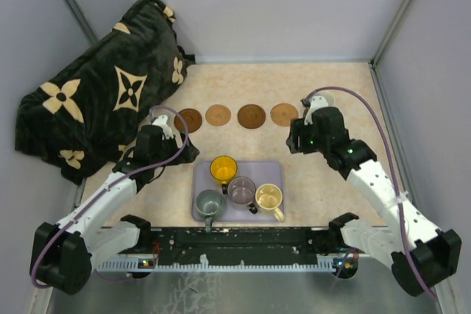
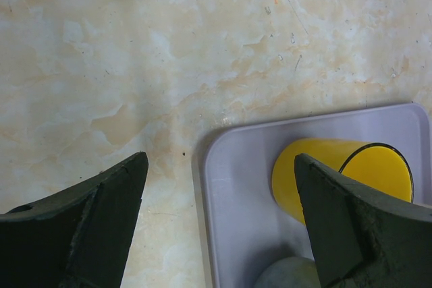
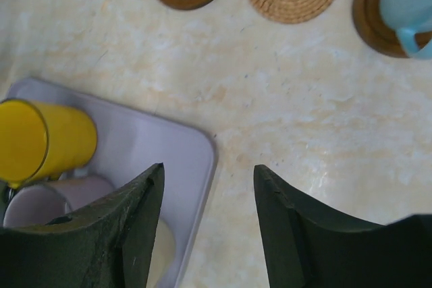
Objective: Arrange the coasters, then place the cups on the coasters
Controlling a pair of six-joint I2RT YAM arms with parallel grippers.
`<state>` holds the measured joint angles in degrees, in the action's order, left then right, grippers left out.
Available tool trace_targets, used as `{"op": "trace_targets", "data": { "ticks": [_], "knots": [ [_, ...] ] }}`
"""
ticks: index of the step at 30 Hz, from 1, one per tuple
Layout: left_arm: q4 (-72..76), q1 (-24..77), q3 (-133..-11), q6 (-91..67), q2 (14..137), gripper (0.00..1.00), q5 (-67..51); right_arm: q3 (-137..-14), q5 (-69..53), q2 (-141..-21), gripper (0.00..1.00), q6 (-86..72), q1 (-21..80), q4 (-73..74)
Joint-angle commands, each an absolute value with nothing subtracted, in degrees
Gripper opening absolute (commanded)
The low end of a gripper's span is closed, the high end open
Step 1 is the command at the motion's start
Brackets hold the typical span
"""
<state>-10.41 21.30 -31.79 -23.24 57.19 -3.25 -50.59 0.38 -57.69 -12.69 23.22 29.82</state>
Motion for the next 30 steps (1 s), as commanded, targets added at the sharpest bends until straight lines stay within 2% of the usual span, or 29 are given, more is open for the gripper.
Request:
{"op": "trace_targets", "data": {
  "ticks": [1,3,11,21,24,30],
  "knots": [
    [-10.4,21.5,-31.6,-22.5,56.8,0.95,-4.2,-50.7,-1.9,-51.2,0.57,-15.5,28.9,38.2],
    [-10.3,21.6,-31.7,-22.4,57.4,0.95,-4.3,-50.4,-3.8,-49.1,0.57,-17.1,31.6,39.1],
    [-10.1,21.6,-32.2,-22.6,57.4,0.95,-5.2,-48.8,4.2,-47.4,0.58,-26.7,44.1,47.4],
    [-11.2,21.6,-31.9,-22.0,56.9,0.96,-5.2,-42.9,9.7,-46.1,0.60,-40.6,62.8,49.2],
    [-11.2,21.6,-31.9,-22.2,56.5,0.96,-5.3,-41.5,8.8,-45.6,0.68,-41.5,64.5,49.0],
    [-11.4,21.6,-31.1,-23.1,54.7,0.96,-5.1,-39.5,7.2,-46.6,0.71,-41.8,64.9,48.3]
  ]
}}
